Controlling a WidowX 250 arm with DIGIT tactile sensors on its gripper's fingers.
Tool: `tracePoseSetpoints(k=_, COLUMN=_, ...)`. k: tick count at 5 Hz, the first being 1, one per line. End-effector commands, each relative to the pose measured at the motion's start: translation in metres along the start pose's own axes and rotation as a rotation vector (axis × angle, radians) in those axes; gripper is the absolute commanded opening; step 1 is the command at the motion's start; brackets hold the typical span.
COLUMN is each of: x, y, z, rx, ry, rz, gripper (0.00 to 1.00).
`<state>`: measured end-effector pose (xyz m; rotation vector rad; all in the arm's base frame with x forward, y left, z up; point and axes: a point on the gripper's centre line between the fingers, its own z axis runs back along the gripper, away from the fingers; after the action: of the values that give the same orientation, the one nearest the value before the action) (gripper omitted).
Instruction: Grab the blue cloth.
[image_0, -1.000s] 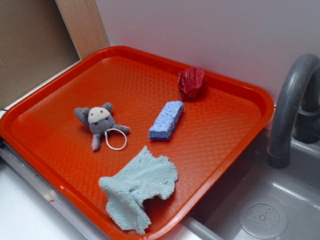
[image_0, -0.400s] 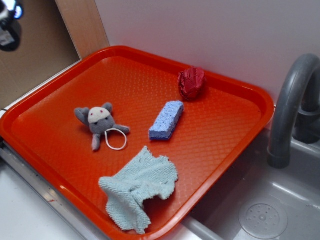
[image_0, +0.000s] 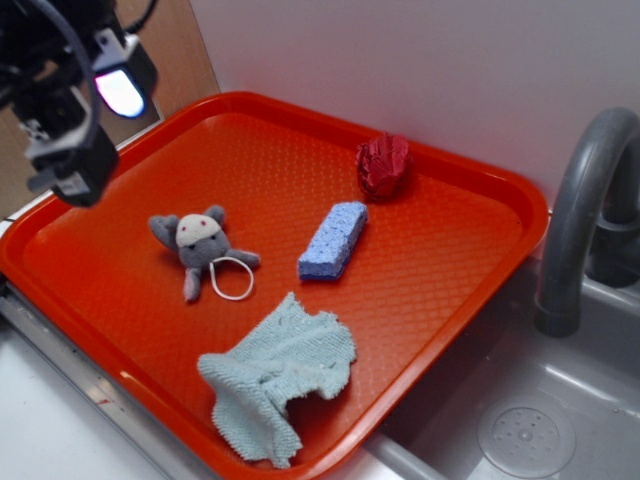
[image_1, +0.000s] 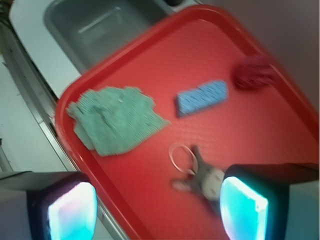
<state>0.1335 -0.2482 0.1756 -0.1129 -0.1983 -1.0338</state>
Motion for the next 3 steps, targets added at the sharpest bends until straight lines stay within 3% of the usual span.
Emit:
tracePoseSetpoints(k=1, x=0.011, y=-0.032, z=-0.03, rx=-0.135, ry=0.004, rz=-0.157, gripper=1.0)
tracePoseSetpoints(k=2, x=0.009, y=-0.039, z=-0.056, rx=-0.193, ry=0.024, rz=-0.214, gripper=1.0)
tracePoseSetpoints(k=3, x=0.007, y=-0.046, z=-0.074, rx=-0.208, ry=0.076, rz=-0.248, gripper=1.0)
